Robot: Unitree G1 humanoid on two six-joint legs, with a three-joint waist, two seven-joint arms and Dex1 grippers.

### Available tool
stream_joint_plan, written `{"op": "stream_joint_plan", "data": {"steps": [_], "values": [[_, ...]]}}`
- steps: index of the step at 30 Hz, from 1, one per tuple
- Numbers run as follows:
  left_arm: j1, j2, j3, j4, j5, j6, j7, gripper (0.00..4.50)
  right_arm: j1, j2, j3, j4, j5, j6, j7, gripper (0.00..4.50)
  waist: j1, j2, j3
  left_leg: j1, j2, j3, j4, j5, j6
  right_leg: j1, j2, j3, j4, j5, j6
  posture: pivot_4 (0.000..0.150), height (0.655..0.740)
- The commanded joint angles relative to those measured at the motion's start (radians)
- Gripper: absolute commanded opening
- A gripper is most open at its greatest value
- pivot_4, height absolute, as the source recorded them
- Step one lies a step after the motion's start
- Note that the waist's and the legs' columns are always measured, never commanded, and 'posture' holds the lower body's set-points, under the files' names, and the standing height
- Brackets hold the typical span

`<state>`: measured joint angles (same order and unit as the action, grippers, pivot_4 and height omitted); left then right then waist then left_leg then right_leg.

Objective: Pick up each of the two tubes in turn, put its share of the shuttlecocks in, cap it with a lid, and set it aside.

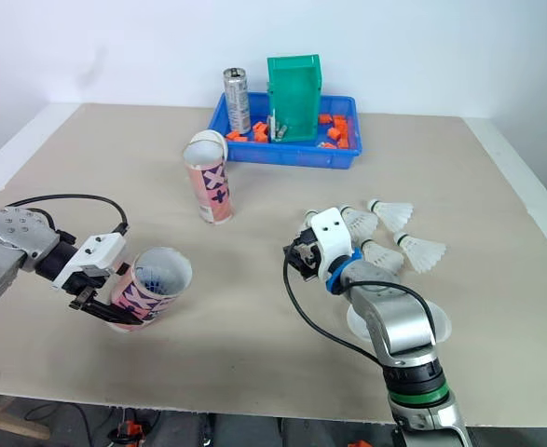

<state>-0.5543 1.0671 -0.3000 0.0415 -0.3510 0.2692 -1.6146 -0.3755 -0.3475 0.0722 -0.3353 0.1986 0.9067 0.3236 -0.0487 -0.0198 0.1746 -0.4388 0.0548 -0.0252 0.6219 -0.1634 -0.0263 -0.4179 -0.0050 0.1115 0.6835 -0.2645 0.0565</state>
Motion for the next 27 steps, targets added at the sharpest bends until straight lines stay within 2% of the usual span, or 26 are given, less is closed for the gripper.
{"op": "stream_joint_plan", "data": {"steps": [1, 21, 22, 24, 26, 27], "values": [[-0.001, -0.004, -0.006, -0.008, 0.008, 0.006, 0.0, 2.91, -0.032, 0.005, -0.012, -0.004, -0.018, -0.019, -0.024, 3.64, 0.0, 0.0, 0.0, 0.0, 0.0, 0.0, 0.0, 0.0, 0.0, 0.0, 0.0, 0.0, 0.0, 0.0, 0.0, 0.15, 0.7362], [0.005, -0.008, 0.001, -0.018, 0.01, 0.016, 0.0, 2.91, -0.075, 0.062, -0.013, 0.105, -0.102, -0.042, -0.137, 3.64, -0.001, 0.0, 0.0, 0.0, 0.0, 0.0, 0.0, 0.0, 0.0, 0.0, 0.0, 0.0, 0.0, 0.0, 0.0, 0.15, 0.7362], [0.005, -0.009, 0.001, -0.019, 0.01, 0.016, 0.0, 2.91, -0.078, 0.06, -0.012, 0.112, -0.11, -0.051, -0.143, 3.26, -0.001, 0.0, 0.0, 0.0, 0.0, 0.0, 0.0, 0.0, 0.0, 0.0, 0.0, 0.0, 0.0, 0.0, 0.0, 0.15, 0.7362], [0.005, -0.01, 0.002, -0.019, 0.01, 0.017, 0.0, 2.91, -0.081, 0.054, -0.009, 0.122, -0.128, -0.067, -0.152, 2.97, -0.001, 0.0, 0.0, 0.0, 0.0, 0.0, 0.0, 0.0, 0.0, 0.0, 0.0, 0.0, 0.0, 0.0, 0.0, 0.15, 0.7362], [0.005, -0.012, 0.002, -0.019, 0.011, 0.018, 0.0, 2.91, -0.081, 0.048, -0.001, 0.127, -0.149, -0.089, -0.155, 1.86, -0.001, 0.0, 0.0, 0.0, 0.0, 0.0, 0.0, 0.0, 0.0, 0.0, 0.0, 0.0, 0.0, 0.0, 0.0, 0.15, 0.7362], [0.006, -0.013, 0.003, -0.018, 0.011, 0.018, 0.0, 2.91, -0.081, 0.047, 0.002, 0.127, -0.154, -0.098, -0.153, 1.69, -0.001, 0.0, 0.0, 0.0, 0.0, 0.0, 0.0, 0.0, 0.0, 0.0, 0.0, 0.0, 0.0, 0.0, 0.0, 0.15, 0.7362]]}}
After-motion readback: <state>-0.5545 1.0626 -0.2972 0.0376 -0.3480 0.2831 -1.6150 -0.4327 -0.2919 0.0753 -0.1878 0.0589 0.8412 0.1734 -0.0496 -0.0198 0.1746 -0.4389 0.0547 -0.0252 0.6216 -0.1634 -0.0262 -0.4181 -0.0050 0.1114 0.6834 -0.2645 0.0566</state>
